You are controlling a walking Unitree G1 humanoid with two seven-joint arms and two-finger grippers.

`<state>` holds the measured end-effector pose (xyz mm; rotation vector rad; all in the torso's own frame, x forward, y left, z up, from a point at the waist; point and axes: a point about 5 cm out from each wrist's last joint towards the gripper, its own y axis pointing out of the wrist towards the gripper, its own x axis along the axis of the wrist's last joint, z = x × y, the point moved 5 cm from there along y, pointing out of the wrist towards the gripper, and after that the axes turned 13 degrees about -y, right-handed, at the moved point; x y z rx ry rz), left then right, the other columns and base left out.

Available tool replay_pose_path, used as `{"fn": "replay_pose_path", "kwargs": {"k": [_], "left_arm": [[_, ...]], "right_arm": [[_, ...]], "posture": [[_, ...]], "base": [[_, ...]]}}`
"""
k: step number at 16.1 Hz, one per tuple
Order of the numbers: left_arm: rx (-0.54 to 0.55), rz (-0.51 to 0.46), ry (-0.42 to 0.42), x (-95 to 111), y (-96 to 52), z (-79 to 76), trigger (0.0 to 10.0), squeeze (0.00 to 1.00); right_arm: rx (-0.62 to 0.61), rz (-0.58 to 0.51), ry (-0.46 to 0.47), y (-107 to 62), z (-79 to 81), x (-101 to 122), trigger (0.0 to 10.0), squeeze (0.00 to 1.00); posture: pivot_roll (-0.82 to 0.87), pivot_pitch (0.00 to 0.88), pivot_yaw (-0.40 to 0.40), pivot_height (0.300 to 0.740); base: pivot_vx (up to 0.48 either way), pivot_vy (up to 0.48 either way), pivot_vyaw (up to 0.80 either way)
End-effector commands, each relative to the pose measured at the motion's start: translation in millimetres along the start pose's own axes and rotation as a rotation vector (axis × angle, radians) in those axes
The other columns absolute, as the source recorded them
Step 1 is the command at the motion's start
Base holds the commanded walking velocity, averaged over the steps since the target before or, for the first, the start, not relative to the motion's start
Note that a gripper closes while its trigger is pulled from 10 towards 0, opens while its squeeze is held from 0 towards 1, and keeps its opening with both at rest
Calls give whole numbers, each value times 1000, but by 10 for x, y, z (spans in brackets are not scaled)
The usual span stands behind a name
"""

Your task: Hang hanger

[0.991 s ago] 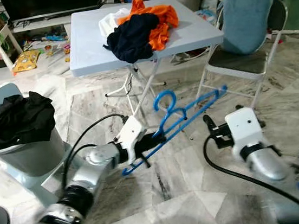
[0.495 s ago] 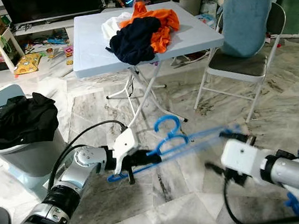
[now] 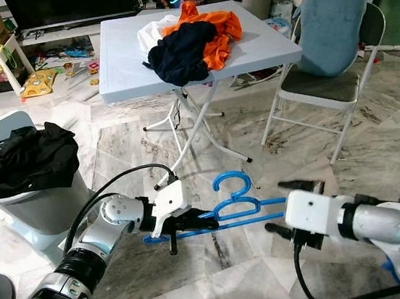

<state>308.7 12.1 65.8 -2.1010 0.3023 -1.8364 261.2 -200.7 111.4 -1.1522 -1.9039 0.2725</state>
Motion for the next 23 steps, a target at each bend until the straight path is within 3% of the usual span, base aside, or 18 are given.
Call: {"fn": "replay_pose_path", "kwargs": {"k": [1, 2, 6, 17, 23], "left_arm": [[-27, 8, 51, 44, 10, -34, 10000, 0], [-42, 15, 59, 35, 18, -57, 10000, 0], [-66, 36, 88, -3, 30, -103, 10000, 0], [-89, 51, 142, -15, 95, -161, 10000, 0], [-95, 82, 163, -86, 73, -171, 10000, 0]], "right_arm": [[101, 35, -8, -22, 104, -51, 0, 0], [186, 72, -20, -31, 206, -104, 0, 0], [305, 101, -37, -21, 313, -102, 0, 0], [476, 158, -74, 166, 346, -120, 0, 0], [494, 182, -75, 144, 293, -180, 0, 0]], "posture": [[-58, 0, 1, 740], [-60, 0, 1, 740], [-60, 0, 0, 740], [-65, 0, -7, 740], [-62, 0, -9, 740]], "base": [[0, 0, 0], [0, 0, 0], [0, 0, 0], [0, 0, 0], [0, 0, 0]]}}
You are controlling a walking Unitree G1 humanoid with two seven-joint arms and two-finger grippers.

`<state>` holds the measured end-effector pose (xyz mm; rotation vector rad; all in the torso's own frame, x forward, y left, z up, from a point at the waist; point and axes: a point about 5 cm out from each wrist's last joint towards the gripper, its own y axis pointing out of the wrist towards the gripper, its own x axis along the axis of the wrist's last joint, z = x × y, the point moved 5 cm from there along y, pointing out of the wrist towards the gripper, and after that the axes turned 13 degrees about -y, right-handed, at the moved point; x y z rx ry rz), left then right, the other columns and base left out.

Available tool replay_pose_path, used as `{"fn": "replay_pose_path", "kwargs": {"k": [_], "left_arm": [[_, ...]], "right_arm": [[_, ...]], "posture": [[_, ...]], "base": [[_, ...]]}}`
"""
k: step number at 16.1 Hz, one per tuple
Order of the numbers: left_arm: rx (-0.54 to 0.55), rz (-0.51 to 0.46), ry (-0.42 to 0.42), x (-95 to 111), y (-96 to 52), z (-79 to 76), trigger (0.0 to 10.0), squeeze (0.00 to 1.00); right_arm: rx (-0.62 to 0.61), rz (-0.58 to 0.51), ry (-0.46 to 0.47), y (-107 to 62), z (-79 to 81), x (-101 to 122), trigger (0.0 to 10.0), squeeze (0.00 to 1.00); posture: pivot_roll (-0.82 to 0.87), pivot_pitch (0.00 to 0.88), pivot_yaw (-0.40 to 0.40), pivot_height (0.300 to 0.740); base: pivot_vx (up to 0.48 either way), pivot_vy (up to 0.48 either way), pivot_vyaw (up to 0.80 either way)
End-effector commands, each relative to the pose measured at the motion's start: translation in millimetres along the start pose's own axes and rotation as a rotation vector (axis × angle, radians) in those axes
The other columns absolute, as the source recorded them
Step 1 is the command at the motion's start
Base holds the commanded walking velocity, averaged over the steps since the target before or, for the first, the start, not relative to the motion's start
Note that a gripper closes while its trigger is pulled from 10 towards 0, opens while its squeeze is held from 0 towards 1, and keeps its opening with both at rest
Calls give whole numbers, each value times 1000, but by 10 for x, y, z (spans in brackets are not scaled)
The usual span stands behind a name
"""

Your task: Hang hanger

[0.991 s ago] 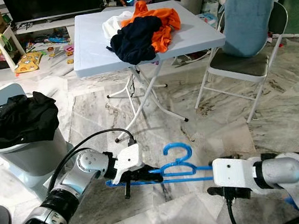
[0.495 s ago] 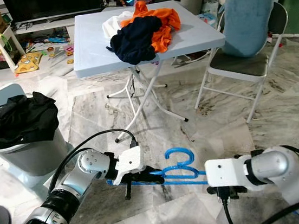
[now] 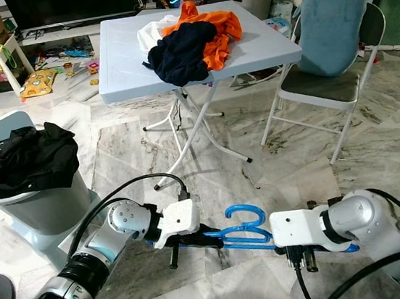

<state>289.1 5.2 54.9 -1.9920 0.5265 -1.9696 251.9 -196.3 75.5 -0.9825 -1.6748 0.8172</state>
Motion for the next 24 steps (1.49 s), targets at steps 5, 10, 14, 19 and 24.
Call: {"fn": "replay_pose_path", "kwargs": {"k": [5, 10, 14, 19, 24], "left_arm": [[15, 49, 57, -64, -51, 22, 10000, 0], [141, -29, 14, 39, -65, 191, 10000, 1000], [262, -174, -109, 189, -102, 341, 10000, 1000], [166, -359, -350, 373, -155, 182, 10000, 1000], [389, -462, -479, 352, -297, 273, 10000, 1000]], "right_arm": [[33, 42, -3, -77, 31, -115, 0, 0], [-13, 33, 16, -37, 28, -131, 0, 0], [-295, 50, 93, -27, -281, -218, 0, 0], [-487, 65, 248, 120, -259, -308, 0, 0], [-735, -55, 472, 142, -262, -171, 0, 0]], "posture": [[-64, 0, -8, 740], [-61, 0, -13, 740], [-57, 0, -21, 740], [-42, 0, -28, 740], [-19, 0, -29, 740]], "base": [[0, 0, 0], [0, 0, 0], [0, 0, 0], [0, 0, 0], [0, 0, 0]]}}
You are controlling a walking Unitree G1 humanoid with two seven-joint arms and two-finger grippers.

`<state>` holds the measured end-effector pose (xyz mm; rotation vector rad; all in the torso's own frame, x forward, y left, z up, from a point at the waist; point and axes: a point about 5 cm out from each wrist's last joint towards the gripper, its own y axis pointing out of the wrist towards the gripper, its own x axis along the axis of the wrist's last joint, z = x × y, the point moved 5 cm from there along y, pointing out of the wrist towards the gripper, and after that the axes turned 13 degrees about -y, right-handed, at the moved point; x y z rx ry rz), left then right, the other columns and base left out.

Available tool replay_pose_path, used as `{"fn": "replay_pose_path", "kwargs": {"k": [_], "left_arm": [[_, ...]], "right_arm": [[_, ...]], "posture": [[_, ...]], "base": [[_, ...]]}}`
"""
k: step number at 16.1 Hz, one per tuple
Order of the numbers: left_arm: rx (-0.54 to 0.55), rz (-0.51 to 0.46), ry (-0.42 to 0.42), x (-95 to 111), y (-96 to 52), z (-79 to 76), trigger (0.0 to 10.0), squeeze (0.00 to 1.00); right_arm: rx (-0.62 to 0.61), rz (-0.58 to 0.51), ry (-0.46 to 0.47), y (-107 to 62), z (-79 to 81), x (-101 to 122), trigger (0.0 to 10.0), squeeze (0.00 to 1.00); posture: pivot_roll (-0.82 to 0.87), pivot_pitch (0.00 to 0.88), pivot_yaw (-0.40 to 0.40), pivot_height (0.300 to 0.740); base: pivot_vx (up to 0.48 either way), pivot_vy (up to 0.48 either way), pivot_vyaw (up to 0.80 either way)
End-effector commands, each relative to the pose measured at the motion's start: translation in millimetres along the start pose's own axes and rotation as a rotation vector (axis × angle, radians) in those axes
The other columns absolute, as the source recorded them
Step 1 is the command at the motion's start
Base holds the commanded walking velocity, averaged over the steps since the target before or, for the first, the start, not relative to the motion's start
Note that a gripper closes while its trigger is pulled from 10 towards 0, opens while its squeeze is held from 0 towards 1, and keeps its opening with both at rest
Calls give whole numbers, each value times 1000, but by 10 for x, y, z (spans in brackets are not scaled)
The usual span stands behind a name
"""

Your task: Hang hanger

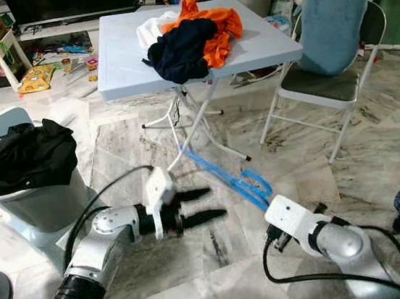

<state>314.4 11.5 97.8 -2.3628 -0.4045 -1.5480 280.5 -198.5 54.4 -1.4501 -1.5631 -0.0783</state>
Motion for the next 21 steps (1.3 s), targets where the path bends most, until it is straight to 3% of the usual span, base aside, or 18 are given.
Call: {"fn": "replay_pose_path", "kwargs": {"k": [1, 2, 4, 5, 6, 7, 8, 12, 16, 21], "left_arm": [[146, -56, 15, 69, -56, 138, 10000, 1000], [274, -101, 22, 95, -131, 261, 10000, 1000], [384, -137, 31, 117, -224, 385, 10000, 1000], [459, -151, 38, 131, -279, 474, 10000, 1000], [505, -160, 31, 137, -312, 529, 10000, 1000], [562, -162, 36, 141, -338, 591, 10000, 216], [573, -172, 9, 145, -339, 613, 10000, 0], [566, -186, -10, 181, -293, 614, 10000, 0], [561, -193, -18, 194, -265, 615, 10000, 0], [555, -194, -17, 209, -233, 616, 10000, 0]], "right_arm": [[-104, -21, 61, -56, -118, 38, 0, 0], [-179, -45, 152, -78, -134, 66, 0, 0], [-215, -74, 231, -99, -87, 114, 0, 0], [-222, -79, 278, -95, -43, 127, 10000, 0], [-223, -90, 280, -92, -4, 163, 10000, 0], [-228, -95, 275, -89, 19, 196, 10000, 0], [-221, -105, 273, -82, 31, 219, 10000, 0], [-204, -148, 273, -78, 53, 330, 10000, 0], [-185, -175, 259, -91, 107, 393, 10000, 0], [-176, -189, 261, -89, 120, 426, 10000, 0]], "posture": [[-18, 0, -30, 740], [-13, 0, -31, 740], [-10, 0, -31, 740], [-10, 0, -31, 740], [-11, 0, -28, 740], [-11, 0, -24, 740], [-11, 0, -23, 740], [-16, 0, -17, 740], [-19, 0, -16, 740], [-22, 0, -14, 740]], "base": [[0, 0, 0], [0, 0, 0], [0, 0, 0], [0, 0, 0], [0, 0, 0], [0, 0, 0], [0, 0, 0], [0, 0, 0], [0, 0, 644], [108, 314, 404]]}}
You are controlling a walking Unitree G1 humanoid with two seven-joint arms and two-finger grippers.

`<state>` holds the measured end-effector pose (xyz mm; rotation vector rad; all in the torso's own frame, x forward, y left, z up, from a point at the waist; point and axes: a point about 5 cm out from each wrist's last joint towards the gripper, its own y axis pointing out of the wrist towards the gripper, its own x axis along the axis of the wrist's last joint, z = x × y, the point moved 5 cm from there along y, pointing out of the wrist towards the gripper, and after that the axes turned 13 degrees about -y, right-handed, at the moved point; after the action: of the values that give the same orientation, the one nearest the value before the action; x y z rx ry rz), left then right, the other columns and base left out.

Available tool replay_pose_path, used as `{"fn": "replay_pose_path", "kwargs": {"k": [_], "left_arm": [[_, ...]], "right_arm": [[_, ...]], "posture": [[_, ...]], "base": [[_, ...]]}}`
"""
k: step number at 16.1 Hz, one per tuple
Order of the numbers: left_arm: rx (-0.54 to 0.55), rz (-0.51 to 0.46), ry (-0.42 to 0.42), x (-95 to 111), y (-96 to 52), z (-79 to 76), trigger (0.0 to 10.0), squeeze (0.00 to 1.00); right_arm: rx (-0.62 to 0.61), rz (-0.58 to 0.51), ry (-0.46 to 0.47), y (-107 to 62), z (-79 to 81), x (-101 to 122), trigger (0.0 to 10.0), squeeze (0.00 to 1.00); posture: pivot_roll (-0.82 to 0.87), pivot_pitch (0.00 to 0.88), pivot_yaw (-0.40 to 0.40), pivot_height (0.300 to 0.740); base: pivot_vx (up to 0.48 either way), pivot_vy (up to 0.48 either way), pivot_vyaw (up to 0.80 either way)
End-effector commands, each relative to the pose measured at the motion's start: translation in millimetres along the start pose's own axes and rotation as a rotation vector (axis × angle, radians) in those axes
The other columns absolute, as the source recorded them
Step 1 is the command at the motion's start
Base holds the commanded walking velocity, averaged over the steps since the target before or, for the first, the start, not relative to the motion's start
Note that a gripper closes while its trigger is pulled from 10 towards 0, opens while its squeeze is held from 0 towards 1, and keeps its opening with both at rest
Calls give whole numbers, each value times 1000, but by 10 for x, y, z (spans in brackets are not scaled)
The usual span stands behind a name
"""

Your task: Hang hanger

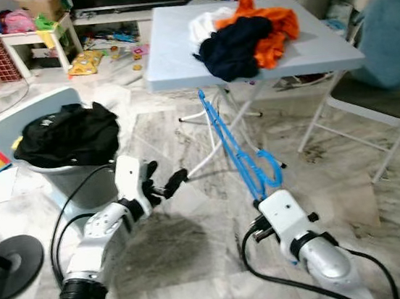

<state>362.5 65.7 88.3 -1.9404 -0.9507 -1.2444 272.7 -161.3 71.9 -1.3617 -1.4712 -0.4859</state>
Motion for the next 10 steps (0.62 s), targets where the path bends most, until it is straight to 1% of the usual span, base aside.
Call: {"fn": "replay_pose_path", "kwargs": {"k": [1, 6, 8, 10], "left_arm": [[-19, -17, 4, 62, 60, -70, 10000, 0], [-17, -22, -5, 76, 76, -61, 10000, 0], [-9, -23, -5, 78, 84, -46, 10000, 0], [-6, -21, -4, 67, 89, -47, 10000, 0]], "right_arm": [[-12, -28, -15, -23, -42, 74, 10000, 0], [-1, -45, -22, -19, -10, 115, 10000, 0], [14, -87, -32, -22, 20, 196, 10000, 0], [25, -106, -43, -25, 48, 229, 10000, 0]], "posture": [[-22, 0, -14, 740], [-23, 0, -15, 740], [-23, 0, -15, 740], [-24, 0, -15, 740]], "base": [[285, 326, 0], [332, 327, 0], [384, 285, 0], [401, 262, 0]]}}
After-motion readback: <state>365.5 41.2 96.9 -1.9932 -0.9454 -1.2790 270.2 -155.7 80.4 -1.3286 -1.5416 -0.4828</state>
